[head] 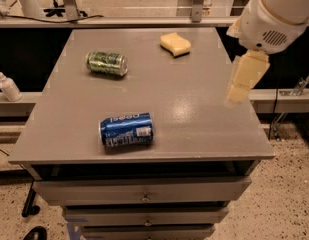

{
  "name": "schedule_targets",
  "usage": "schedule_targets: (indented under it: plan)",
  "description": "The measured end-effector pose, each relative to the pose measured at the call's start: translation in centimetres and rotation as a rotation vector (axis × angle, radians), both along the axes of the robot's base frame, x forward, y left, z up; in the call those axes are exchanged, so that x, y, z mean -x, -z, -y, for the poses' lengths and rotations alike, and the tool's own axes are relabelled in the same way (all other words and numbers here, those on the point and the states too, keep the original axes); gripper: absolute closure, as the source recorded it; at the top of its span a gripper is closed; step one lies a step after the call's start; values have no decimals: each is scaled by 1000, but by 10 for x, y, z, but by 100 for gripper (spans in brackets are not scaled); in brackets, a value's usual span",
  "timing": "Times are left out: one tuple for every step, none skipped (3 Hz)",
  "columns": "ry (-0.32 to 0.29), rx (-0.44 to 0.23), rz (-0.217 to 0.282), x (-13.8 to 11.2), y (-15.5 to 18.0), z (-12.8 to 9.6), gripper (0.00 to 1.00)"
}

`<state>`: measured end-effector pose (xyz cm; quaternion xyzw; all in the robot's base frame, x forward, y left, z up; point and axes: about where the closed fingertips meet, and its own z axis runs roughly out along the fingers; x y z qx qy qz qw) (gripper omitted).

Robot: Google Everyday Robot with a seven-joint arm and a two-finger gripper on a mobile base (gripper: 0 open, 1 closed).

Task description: Place green can upright

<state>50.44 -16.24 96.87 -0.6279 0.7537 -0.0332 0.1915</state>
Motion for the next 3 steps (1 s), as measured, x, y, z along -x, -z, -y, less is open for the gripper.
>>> schedule_targets:
  plan:
    - [-37,-14,28,-57,7,-43,0]
    - [-68,-38,52,-117,13,-90,0]
    - [-72,-66,68,-164,15,-132,0]
